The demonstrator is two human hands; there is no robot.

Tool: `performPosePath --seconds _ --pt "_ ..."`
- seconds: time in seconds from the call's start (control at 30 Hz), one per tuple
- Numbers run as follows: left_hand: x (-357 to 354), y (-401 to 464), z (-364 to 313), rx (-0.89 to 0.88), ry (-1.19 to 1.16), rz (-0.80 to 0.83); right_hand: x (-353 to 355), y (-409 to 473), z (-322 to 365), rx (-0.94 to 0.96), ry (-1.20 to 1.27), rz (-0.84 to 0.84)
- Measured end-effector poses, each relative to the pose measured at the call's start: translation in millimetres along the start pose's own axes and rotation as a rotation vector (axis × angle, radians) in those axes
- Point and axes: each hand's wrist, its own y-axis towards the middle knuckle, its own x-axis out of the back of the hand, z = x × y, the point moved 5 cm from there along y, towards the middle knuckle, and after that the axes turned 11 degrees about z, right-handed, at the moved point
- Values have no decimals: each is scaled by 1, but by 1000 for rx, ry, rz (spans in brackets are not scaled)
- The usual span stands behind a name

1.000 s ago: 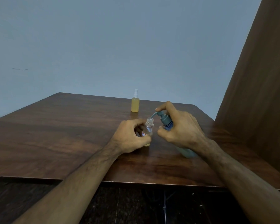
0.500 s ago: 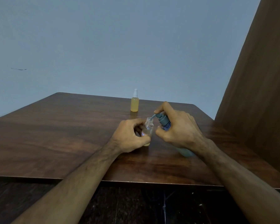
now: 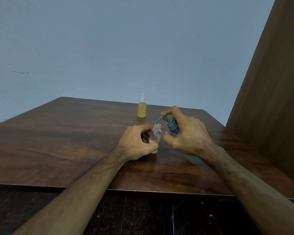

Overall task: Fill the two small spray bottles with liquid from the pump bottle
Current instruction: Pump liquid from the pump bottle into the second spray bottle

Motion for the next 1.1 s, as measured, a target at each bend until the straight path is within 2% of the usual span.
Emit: performPosePath --seconds 1.1 --pt "-1 2 9 4 7 5 2 -1 0 -3 2 -2"
